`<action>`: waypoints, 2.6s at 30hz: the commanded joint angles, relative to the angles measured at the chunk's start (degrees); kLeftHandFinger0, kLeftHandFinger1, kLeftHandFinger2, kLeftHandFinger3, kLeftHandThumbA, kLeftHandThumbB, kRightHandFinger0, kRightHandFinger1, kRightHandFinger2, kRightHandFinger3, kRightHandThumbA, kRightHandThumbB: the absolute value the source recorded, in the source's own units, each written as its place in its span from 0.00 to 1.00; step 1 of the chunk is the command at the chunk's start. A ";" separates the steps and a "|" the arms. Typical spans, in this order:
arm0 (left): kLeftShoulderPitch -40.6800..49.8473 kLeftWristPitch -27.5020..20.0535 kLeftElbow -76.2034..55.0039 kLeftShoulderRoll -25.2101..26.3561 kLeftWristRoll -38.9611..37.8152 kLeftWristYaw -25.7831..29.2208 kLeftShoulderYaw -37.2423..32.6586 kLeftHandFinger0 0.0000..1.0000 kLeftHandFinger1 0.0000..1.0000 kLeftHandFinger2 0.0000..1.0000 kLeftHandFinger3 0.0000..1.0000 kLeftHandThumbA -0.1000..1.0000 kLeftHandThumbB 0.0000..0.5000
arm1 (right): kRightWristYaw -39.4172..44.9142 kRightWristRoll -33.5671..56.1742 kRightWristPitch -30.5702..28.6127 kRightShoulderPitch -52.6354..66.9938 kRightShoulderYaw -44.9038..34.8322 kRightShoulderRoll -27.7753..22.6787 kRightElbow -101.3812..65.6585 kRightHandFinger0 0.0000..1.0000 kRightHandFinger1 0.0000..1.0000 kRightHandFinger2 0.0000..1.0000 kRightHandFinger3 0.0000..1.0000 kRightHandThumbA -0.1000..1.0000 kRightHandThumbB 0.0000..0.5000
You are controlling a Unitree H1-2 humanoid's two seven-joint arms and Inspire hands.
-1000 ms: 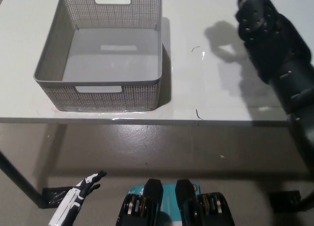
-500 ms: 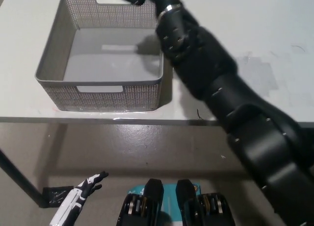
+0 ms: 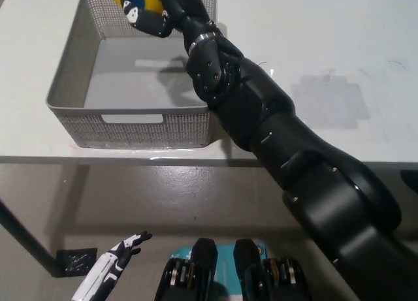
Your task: Use the right hand to pick up a yellow duck toy and place it into a container on the left hand side
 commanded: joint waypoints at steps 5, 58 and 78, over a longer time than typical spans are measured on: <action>-0.25 -0.65 -2.33 1.65 1.05 -0.50 -0.30 1.00 1.00 1.00 1.00 1.00 0.64 | 10.59 -0.31 4.30 -4.49 1.59 -1.62 -0.38 1.00 1.00 1.00 1.00 0.69 0.92; -2.70 -2.29 0.60 1.22 -0.60 0.04 1.22 1.00 1.00 1.00 1.00 1.00 0.57 | 12.87 17.84 9.10 50.99 -19.43 -23.53 -104.21 1.00 1.00 1.00 1.00 0.65 0.50; -2.75 -3.60 1.74 -0.76 -5.81 0.64 5.10 1.00 1.00 1.00 1.00 1.00 0.57 | 24.83 35.89 -8.60 79.21 -13.92 -14.48 -72.47 1.00 1.00 1.00 1.00 1.00 0.52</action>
